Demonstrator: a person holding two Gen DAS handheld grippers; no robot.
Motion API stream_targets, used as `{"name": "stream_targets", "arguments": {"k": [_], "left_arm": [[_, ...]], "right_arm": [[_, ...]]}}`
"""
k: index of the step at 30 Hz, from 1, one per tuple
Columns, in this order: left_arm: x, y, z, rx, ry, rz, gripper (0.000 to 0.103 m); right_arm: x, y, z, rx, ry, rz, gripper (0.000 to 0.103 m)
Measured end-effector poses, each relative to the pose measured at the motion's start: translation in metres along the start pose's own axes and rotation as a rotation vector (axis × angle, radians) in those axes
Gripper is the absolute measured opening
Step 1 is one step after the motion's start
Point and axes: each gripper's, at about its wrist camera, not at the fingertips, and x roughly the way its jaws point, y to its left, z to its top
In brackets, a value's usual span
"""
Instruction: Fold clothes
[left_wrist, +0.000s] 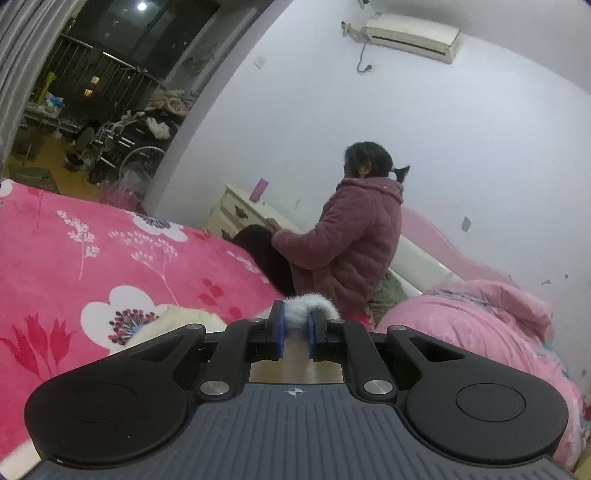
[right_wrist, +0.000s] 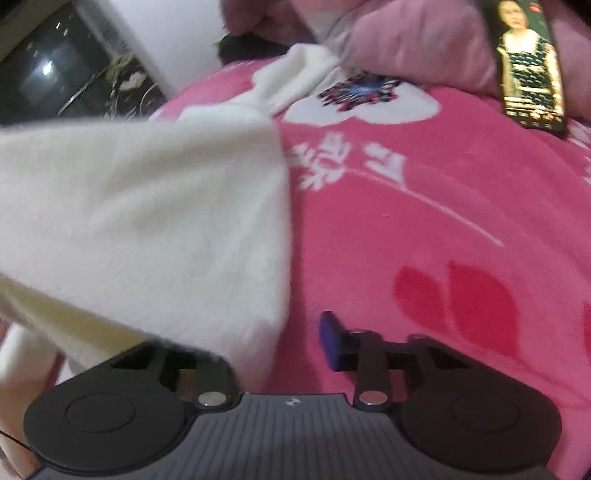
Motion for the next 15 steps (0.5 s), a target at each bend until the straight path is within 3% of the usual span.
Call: {"name": "stream_targets", "arguments": {"k": [1,5,7,12,15], "left_arm": [[0.000,0.000,-0.001,0.006,0.005,0.003,0.010],[-0.013,0.002,-0.005,0.010,0.005,-0.007,0.010],[-0.024,0.005,-0.010,0.009,0.007,-0.013,0.010],[-0.038,0.014,-0.038,-0.021,0.085,0.021,0.010],[-0.025,0.028,-0.052,-0.065,0.150,0.068,0.010]], "right_arm": [[-0.007,0.002,0.003,-0.030,-0.034,-0.021,0.011],[-0.056,0.019,0.026,-0.243,-0.283,-0.177,0.009],[-0.078,0.024,0.036,-0.341,-0.358,-0.229,0.008],[-0.081,0.020,0.035,-0.491,-0.242,-0.226,0.008],[-0.067,0.016,0.038,-0.491,-0.168,-0.201,0.008]]}}
